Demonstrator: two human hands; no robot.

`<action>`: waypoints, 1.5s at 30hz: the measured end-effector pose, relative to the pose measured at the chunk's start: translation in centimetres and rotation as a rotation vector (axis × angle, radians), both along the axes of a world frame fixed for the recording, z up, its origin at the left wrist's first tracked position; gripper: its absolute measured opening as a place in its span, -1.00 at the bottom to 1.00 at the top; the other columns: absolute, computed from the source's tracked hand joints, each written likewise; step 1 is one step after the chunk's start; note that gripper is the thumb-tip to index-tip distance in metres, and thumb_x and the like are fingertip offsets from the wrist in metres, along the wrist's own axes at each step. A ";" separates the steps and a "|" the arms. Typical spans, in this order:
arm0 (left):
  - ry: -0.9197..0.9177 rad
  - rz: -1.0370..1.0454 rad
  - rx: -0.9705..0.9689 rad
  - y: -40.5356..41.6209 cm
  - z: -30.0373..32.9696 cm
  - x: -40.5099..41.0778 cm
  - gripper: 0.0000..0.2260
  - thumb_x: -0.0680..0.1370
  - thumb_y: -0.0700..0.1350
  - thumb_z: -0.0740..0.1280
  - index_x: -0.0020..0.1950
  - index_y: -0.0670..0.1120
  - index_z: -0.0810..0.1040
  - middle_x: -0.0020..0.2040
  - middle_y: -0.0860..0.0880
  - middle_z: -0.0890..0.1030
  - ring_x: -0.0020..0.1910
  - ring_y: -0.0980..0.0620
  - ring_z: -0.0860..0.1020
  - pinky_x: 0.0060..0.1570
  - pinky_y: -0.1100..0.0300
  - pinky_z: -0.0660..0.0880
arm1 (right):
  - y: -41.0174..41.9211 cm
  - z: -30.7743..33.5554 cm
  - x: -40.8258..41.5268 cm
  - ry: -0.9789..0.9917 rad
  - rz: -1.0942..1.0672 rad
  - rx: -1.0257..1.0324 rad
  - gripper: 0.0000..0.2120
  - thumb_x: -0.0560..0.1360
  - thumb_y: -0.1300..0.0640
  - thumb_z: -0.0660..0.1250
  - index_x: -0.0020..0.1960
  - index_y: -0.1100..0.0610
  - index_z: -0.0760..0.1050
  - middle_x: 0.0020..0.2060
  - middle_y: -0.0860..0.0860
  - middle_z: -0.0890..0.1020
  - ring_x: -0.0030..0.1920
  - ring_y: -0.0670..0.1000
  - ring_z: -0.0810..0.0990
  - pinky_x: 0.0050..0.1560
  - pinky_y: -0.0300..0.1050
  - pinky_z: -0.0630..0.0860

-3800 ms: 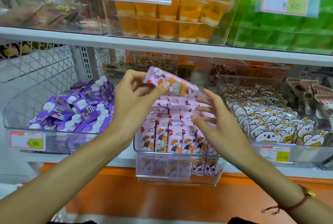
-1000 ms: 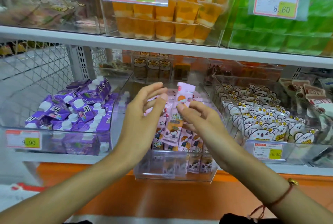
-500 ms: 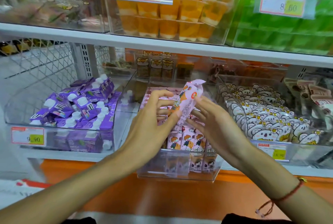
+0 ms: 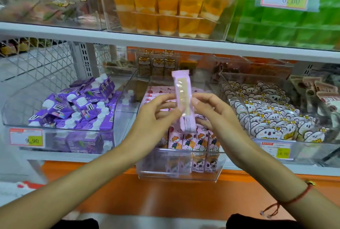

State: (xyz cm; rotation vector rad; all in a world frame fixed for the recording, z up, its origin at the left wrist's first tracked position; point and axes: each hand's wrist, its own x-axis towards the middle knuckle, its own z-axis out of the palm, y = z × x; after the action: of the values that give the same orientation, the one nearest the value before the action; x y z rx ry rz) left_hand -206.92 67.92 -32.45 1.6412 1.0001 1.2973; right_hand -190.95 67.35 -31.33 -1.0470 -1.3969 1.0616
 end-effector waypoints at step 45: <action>-0.040 -0.038 0.106 0.0 1.0 -1.8 -0.39 0.41 -0.27 0.48 0.37 0.13 0.42 0.13 0.51 0.47 0.10 0.48 0.49 -0.06 0.53 0.45 | 0.1 0.1 1.3 0.102 0.020 0.047 -0.55 0.36 -0.04 0.38 0.20 0.10 0.50 0.00 -0.03 0.70 -0.03 -0.05 0.69 -0.05 -0.28 0.57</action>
State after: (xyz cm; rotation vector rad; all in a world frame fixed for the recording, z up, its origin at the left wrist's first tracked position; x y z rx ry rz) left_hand -208.71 67.89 -31.41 1.6993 0.8854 1.3725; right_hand -189.62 67.48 -31.27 -0.9339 -1.3457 1.0767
